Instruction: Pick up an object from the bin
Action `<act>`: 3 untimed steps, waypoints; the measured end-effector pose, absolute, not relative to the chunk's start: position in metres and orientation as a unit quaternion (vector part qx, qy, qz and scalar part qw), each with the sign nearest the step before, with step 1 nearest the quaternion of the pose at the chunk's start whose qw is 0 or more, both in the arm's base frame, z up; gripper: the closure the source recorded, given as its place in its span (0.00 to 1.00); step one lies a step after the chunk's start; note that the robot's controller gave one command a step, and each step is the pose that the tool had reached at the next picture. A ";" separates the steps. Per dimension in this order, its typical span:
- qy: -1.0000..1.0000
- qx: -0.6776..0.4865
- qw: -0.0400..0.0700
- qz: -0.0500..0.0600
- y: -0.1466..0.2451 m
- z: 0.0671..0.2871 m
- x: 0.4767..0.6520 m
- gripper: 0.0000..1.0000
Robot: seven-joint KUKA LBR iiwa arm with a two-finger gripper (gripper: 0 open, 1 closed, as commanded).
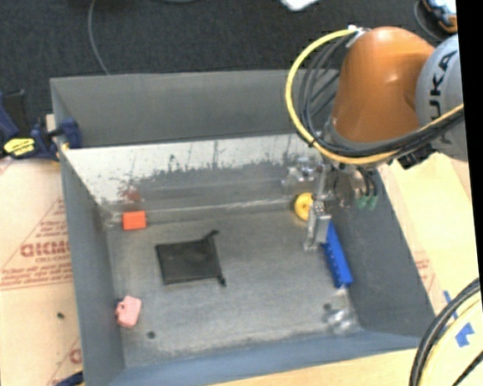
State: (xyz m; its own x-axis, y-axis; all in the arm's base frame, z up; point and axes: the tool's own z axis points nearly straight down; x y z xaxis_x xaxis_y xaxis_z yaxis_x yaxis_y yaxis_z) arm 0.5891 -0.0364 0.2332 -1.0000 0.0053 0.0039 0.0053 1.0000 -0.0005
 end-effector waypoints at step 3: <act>-0.999 -0.044 -0.006 0.000 0.012 0.172 0.630 0.00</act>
Offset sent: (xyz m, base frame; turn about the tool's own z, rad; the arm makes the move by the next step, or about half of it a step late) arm 0.0283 0.0109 -0.0783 0.0316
